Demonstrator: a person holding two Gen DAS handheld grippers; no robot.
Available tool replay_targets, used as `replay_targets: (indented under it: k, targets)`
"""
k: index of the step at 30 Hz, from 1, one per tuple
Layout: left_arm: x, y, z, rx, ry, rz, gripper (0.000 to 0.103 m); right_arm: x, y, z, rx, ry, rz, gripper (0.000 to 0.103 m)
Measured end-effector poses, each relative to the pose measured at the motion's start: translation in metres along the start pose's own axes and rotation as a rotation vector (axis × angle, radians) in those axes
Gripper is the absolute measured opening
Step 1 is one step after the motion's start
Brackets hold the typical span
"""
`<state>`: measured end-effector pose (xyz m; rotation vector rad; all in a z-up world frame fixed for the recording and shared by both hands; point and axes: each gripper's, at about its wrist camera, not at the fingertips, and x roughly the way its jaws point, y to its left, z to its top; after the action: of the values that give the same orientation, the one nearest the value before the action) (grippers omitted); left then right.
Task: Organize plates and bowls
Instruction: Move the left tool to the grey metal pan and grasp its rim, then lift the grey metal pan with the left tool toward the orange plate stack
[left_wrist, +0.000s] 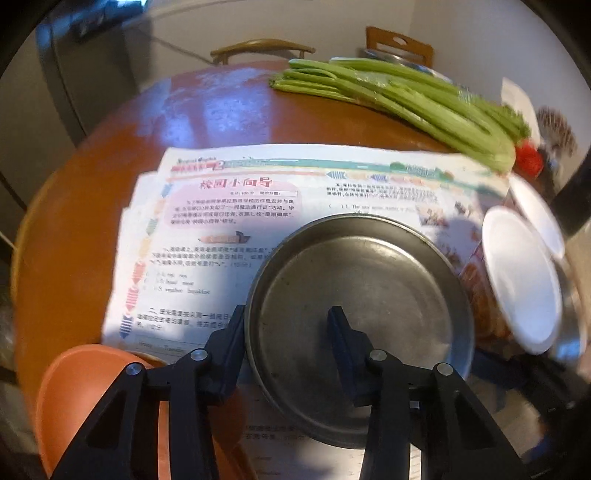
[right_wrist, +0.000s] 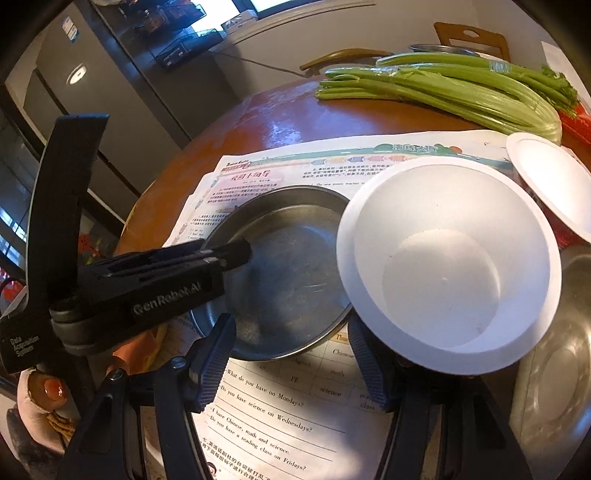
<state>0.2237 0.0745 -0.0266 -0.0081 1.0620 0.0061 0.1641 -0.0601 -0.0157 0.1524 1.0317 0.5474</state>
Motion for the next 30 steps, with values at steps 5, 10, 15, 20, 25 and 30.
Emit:
replay_targets:
  k: [5,10,15,20,25,30]
  targets:
    - [-0.002,0.002,-0.002,-0.015,-0.003,-0.010,0.045,-0.002,0.002,-0.003,-0.019,-0.010,-0.002,0.064]
    - [-0.006,0.004,-0.005,-0.022,-0.008,-0.020,0.045,-0.007,0.009,-0.004,-0.046,-0.023,0.004,0.064]
    - [-0.015,0.001,-0.011,-0.016,-0.020,-0.049,0.045,-0.011,0.011,-0.006,-0.051,-0.031,0.013,0.064]
    - [-0.012,-0.003,-0.012,-0.012,0.000,-0.053,0.045,-0.008,0.014,-0.007,-0.057,-0.016,0.039,0.064]
    - [-0.020,0.005,-0.006,-0.042,-0.021,-0.018,0.045,-0.009,0.007,-0.007,-0.015,-0.032,0.001,0.064]
    - [-0.021,0.013,0.014,-0.077,-0.034,0.025,0.045,-0.013,-0.001,0.000,0.030,-0.080,-0.042,0.064]
